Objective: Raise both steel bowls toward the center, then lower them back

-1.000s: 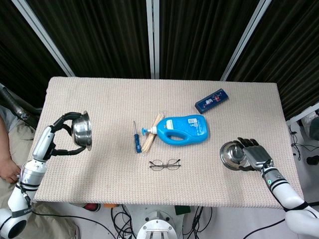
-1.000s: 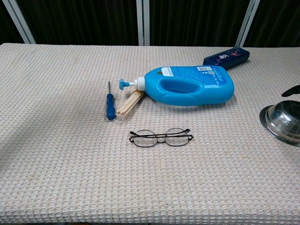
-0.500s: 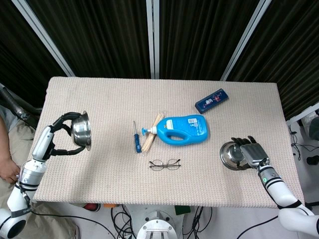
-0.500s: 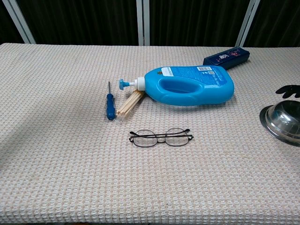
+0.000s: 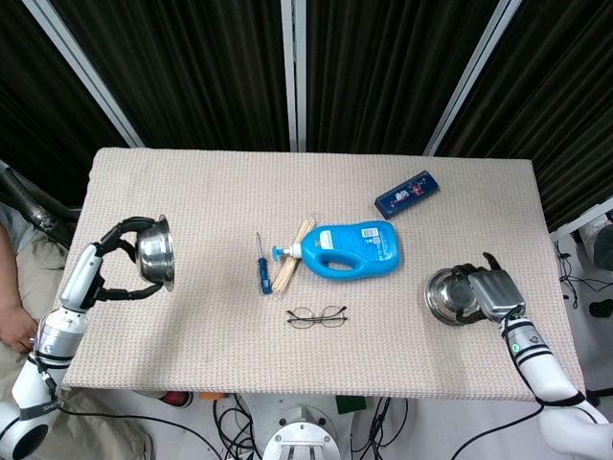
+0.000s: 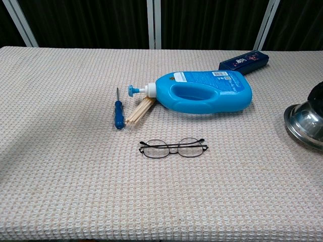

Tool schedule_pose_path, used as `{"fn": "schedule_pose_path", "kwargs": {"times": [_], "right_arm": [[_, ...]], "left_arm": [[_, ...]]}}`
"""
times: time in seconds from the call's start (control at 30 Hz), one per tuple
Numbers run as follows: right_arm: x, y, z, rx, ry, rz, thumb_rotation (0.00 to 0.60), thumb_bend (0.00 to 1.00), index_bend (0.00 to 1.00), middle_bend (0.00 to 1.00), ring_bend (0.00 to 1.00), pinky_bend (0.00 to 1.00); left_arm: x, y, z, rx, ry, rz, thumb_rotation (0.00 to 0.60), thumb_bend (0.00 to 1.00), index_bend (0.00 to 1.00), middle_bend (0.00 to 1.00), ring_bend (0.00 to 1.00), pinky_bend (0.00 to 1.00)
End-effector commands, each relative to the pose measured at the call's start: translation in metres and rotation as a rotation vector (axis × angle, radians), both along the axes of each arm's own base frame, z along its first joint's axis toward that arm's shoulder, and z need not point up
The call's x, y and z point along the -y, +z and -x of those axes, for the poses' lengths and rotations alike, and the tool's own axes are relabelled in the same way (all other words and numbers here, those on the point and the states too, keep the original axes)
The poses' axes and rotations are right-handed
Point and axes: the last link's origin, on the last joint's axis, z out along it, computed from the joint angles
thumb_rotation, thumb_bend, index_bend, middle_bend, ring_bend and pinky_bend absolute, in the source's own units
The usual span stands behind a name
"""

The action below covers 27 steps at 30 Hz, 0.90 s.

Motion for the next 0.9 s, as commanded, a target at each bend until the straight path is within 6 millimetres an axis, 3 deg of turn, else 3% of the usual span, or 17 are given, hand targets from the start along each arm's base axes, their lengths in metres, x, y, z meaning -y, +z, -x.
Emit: {"fn": "schedule_pose_path", "kwargs": {"times": [0.03, 0.17, 0.23, 0.47, 0.63, 0.73, 0.9], "right_arm": [[-0.004, 0.035, -0.017, 0.153, 0.047, 0.105, 0.600, 0.25, 0.65, 0.49, 0.46, 0.03], [-0.001, 0.060, -0.037, 0.440, 0.109, 0.193, 0.600, 0.25, 0.66, 0.50, 0.46, 0.05], [0.001, 0.060, -0.047, 0.613, 0.122, 0.200, 0.600, 0.25, 0.66, 0.50, 0.46, 0.07], [0.009, 0.004, -0.095, 1.293, 0.038, 0.092, 0.600, 0.27, 0.64, 0.48, 0.44, 0.17], [0.010, -0.035, -0.133, 1.540, -0.034, -0.069, 0.600, 0.33, 0.64, 0.48, 0.44, 0.18], [0.012, -0.045, -0.153, 1.687, -0.089, -0.153, 0.600, 0.33, 0.64, 0.49, 0.44, 0.19], [0.018, -0.062, -0.178, 1.723, -0.124, -0.277, 0.600, 0.33, 0.64, 0.49, 0.44, 0.19]], "left_arm": [[0.001, 0.002, 0.000, 0.004, -0.002, -0.005, 0.600, 0.09, 0.57, 0.47, 0.40, 0.56], [0.002, 0.003, -0.005, 0.033, -0.018, -0.009, 0.600, 0.09, 0.57, 0.47, 0.40, 0.56], [0.001, 0.002, -0.011, 0.057, -0.031, -0.005, 0.600, 0.09, 0.57, 0.47, 0.41, 0.56], [-0.006, -0.012, -0.055, 0.188, -0.112, -0.002, 0.600, 0.09, 0.58, 0.48, 0.41, 0.56], [-0.010, -0.029, -0.085, 0.159, -0.146, -0.024, 0.600, 0.10, 0.58, 0.48, 0.41, 0.56], [-0.010, -0.040, -0.099, 0.181, -0.164, 0.003, 0.600, 0.10, 0.58, 0.48, 0.41, 0.56], [-0.014, -0.056, -0.121, 0.188, -0.195, 0.042, 0.600, 0.10, 0.58, 0.49, 0.41, 0.57]]}}
